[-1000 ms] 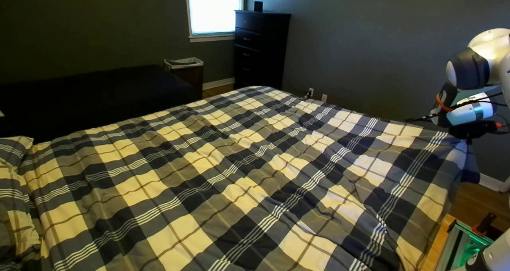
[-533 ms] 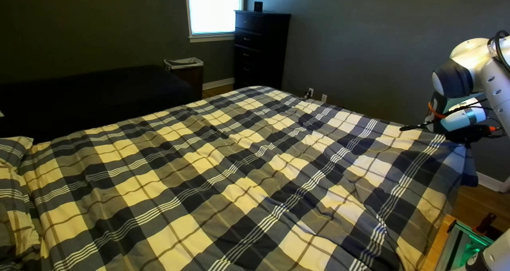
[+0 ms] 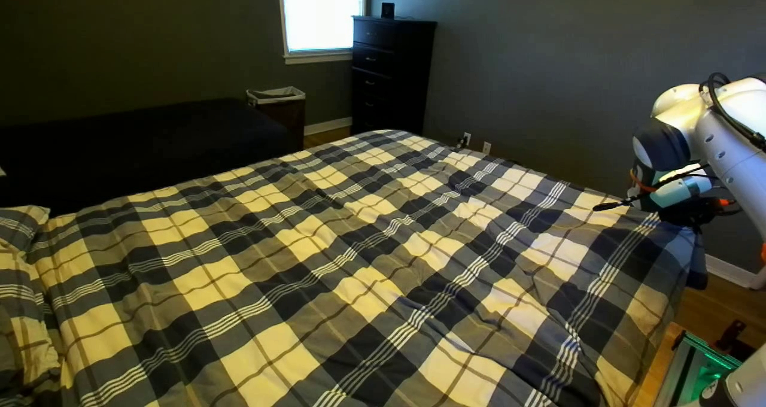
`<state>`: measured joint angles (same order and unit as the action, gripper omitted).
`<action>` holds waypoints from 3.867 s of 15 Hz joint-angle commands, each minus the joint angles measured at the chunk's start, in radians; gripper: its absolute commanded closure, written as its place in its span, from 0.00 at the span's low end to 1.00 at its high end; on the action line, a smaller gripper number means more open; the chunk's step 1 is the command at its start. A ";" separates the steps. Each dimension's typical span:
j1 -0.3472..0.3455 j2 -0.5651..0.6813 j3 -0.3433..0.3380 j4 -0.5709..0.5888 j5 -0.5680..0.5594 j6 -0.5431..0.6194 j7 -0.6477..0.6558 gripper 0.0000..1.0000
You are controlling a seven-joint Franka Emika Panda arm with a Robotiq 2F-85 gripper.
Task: Move the hanger to the right, then cover the hanger with the blanket
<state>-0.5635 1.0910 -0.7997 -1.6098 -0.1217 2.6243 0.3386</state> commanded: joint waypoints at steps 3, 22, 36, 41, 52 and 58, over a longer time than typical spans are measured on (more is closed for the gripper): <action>-0.038 -0.067 0.024 -0.026 0.038 0.065 -0.054 0.54; -0.160 -0.490 0.390 -0.269 0.147 0.147 -0.334 0.00; -0.126 -0.661 0.493 -0.423 0.167 0.102 -0.387 0.00; -0.100 -0.723 0.524 -0.468 0.184 0.087 -0.416 0.00; 0.033 -0.806 0.506 -0.493 0.176 -0.020 -0.406 0.00; 0.104 -0.827 0.492 -0.489 0.159 -0.073 -0.370 0.00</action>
<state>-0.5008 0.2940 -0.2847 -2.0777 0.0351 2.5905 -0.0442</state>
